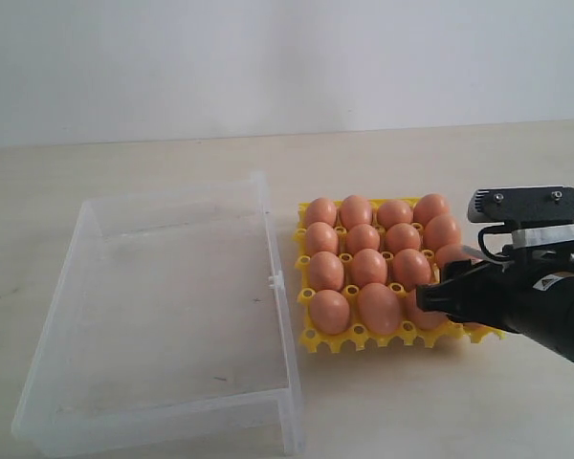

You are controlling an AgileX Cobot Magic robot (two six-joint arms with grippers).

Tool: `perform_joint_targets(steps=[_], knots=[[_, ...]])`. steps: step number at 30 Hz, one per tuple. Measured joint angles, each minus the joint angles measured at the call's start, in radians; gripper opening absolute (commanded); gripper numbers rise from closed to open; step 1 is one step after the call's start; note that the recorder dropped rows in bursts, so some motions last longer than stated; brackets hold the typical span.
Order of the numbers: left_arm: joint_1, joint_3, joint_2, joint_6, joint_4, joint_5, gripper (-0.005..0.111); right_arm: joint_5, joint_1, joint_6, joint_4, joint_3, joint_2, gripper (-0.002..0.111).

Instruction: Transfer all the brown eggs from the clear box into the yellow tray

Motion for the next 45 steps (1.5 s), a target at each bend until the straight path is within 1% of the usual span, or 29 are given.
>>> perform_joint_targets(steps=[7,15,19,21,22,26,27,37,43,45], knots=[[0.0,0.0,0.0,0.0,0.0,0.0,0.0,-0.003,0.0,0.0,0.002,0.0,-0.006,0.064],[0.0,0.0,0.0,0.0,0.0,0.0,0.0,0.025,0.0,0.0,0.002,0.0,-0.128,0.064],[0.0,0.0,0.0,0.0,0.0,0.0,0.0,0.041,0.0,0.0,0.002,0.0,-0.17,0.058],[0.0,0.0,0.0,0.0,0.0,0.0,0.0,0.047,0.0,0.0,0.002,0.0,-0.204,0.05],[0.0,0.0,0.0,0.0,0.0,0.0,0.0,0.048,0.0,0.0,0.002,0.0,-0.219,0.043],[0.0,0.0,0.0,0.0,0.0,0.0,0.0,0.054,0.0,0.0,0.002,0.0,-0.3,0.005],[0.0,0.0,0.0,0.0,0.0,0.0,0.0,0.054,0.0,-0.004,0.002,0.0,-0.323,0.0],[0.0,0.0,0.0,0.0,0.0,0.0,0.0,0.08,0.0,-0.022,-0.013,0.0,-0.531,0.0],[0.0,0.0,0.0,0.0,0.0,0.0,0.0,0.245,-0.002,-0.028,-0.059,-0.026,-0.637,0.0],[0.0,0.0,0.0,0.0,0.0,0.0,0.0,0.298,-0.002,-0.06,-0.082,-0.052,-0.669,0.0]])
